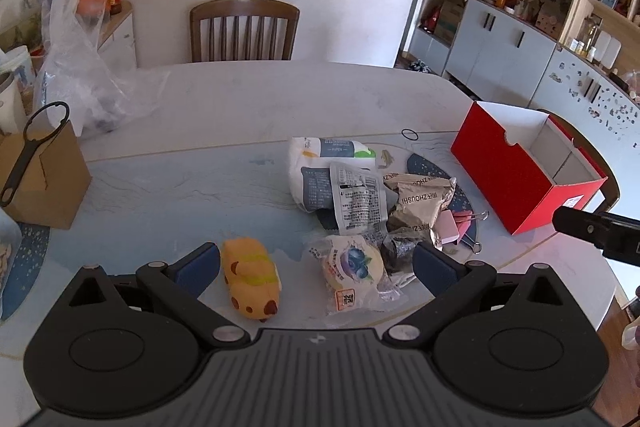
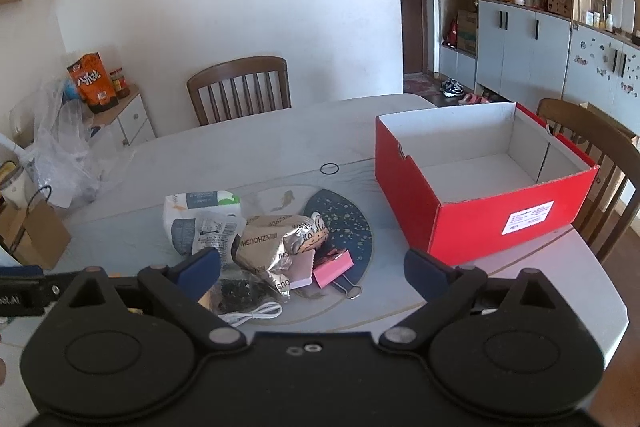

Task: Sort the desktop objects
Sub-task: 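Move the left tool toward the yellow squishy toy on the table, then grasp the yellow toy with the left tool while the right tool grasps the pink binder clip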

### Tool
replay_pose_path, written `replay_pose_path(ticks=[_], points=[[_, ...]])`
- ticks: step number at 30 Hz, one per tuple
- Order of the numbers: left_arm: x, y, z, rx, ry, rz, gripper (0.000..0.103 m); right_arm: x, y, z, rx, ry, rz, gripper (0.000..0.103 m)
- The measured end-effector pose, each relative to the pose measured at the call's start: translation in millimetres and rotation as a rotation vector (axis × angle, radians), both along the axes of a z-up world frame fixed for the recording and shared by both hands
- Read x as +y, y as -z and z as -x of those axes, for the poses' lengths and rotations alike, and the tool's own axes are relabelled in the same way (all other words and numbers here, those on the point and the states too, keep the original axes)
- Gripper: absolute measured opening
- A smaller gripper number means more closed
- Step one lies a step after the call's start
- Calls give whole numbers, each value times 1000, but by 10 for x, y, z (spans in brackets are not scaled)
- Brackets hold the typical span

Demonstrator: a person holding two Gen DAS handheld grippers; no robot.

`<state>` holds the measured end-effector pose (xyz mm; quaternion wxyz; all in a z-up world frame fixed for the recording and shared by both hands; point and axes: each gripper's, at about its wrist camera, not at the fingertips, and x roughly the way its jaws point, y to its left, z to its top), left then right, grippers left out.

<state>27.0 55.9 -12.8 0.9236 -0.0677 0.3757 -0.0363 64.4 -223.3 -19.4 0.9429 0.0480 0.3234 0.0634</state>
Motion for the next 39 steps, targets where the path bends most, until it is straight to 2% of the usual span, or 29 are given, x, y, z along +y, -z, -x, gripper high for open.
replay_pose_path(ticks=[10,19,28,34,39], points=[[156,176,-126,-13,40,-16,103,93,157,-9,11,40,19,97],[106,427,-205,-33,82,-100,103,115,338,-107,43,35,27,91],[125,670,-410,28,-28,-143,102,-12,513,-424,59,-5,53,87],[99,813,-481,72,-106,-187,102,-94,716,-706,90,-61,81,81],[86,870,-520,97,-158,-214,99,-168,859,-911,121,-60,65,73]])
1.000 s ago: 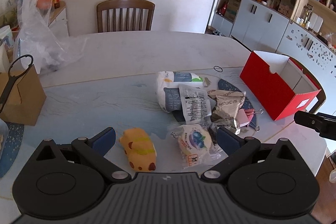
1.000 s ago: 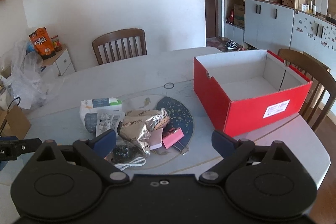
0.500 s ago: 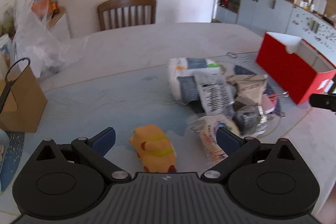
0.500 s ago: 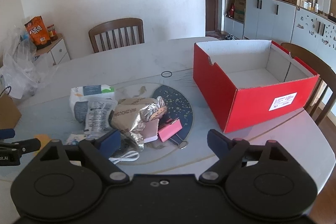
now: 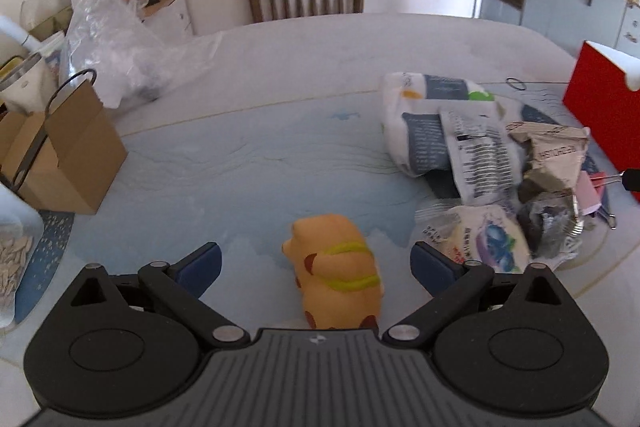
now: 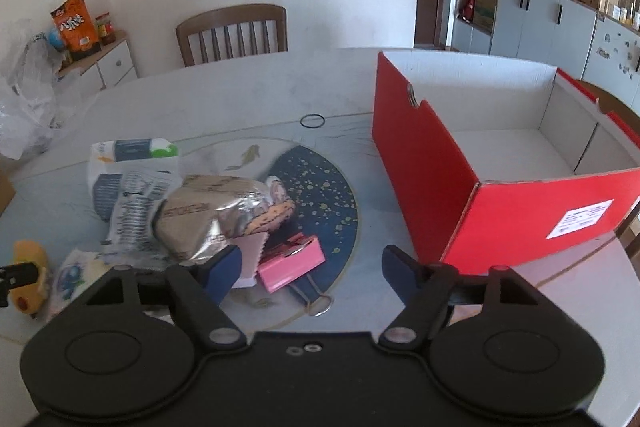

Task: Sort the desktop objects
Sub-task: 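Grasp the yellow toy with the left tool while the right tool grasps the pink binder clip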

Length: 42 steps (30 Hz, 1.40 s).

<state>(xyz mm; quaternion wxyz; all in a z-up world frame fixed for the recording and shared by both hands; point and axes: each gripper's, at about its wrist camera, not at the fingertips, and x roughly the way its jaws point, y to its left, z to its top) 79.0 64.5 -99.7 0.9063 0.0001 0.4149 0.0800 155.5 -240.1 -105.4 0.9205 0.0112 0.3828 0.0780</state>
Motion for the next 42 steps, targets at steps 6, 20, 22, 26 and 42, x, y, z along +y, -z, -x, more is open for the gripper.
replay_pose_path(ticks=[6,20,22,26,42], points=[[-55,55,-28,27,-16,-26,97,-1,98,-166,25,-6,-10,65],[-39,167,-132,79,-13,-35,93,77,351,-336,106,-25,-2,60],[-22,187,-140,85,-14,-32,93,75,358,-337,98,-32,-7,60],[17,241,-167,106,-23,-9,86,48,356,-326,101,-42,-22,60],[72,273,-228,92,28,72,52,-8,356,-262,97,-126,-84,44]])
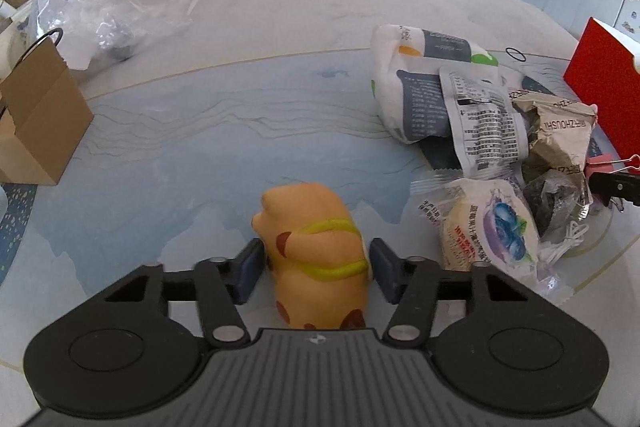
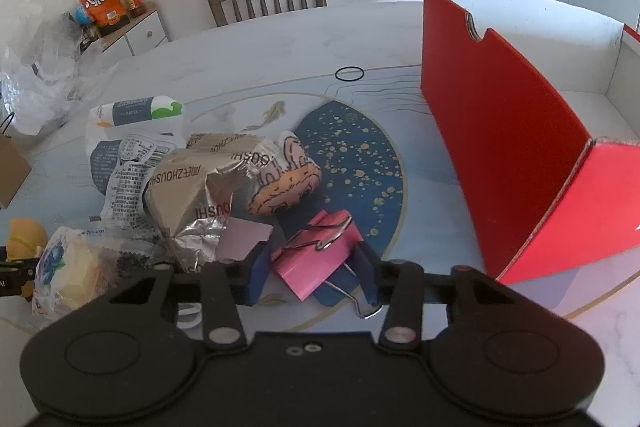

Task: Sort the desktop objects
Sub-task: 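Grasp the yellow toy with the left tool while the right tool grasps the pink binder clip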

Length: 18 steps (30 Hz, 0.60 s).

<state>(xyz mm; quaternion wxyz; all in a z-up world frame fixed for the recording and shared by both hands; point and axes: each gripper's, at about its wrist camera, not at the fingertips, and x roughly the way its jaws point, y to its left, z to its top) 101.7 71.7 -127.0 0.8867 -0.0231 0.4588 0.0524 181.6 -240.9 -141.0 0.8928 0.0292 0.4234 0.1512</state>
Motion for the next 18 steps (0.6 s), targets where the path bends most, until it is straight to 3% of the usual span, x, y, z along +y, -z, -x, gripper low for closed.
replay_pose_path(ticks=[1,3,18], points=[[-2,-3,0,0,1,3,51,-8,-7,-3,1,2,-4,44],[12,-3,6,-5,0,9,50,-22,-27,5,-9,3,-2,24],[-8,-166,90,-55,1,42,46,-166,-138,106,-11,39,-25,16]])
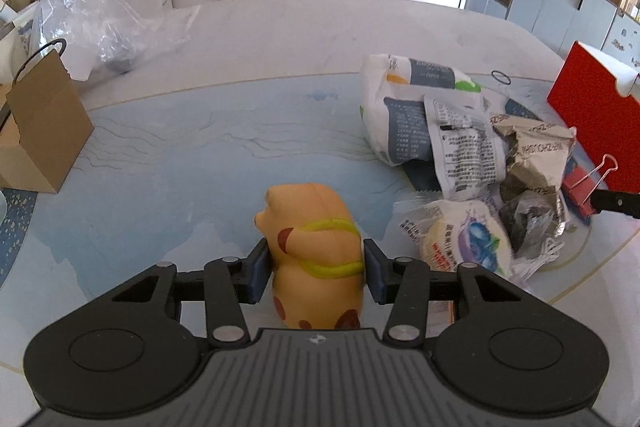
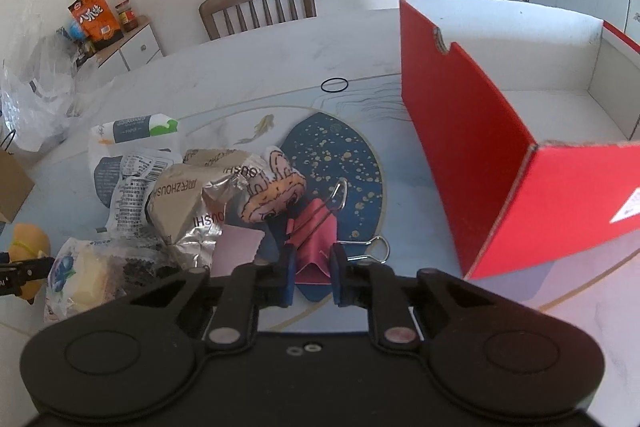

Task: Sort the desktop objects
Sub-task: 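Grasp the yellow toy with the left tool while the right tool grasps the pink binder clip, then lift the pink binder clip with the right tool, regrasp it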

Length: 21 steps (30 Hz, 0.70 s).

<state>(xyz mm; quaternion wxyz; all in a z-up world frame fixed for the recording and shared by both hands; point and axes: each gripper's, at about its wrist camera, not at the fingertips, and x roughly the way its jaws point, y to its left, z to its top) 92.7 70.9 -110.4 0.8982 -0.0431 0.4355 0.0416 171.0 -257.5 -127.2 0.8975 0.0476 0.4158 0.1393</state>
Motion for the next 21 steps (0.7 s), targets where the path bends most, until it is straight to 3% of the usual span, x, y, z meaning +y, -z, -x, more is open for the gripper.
replay_pose_path(ticks=[13,18,21], points=[[-55,-198,154,-35,13,49,46,-128,-167,145,-16,34,-33,12],[-100,-258,205,-50,23,58,46,-171,-243,206,-17,39,-55,1],[-130,-263,228,-50,30,59,46,-169,-254,227,-18,28,-39,0]])
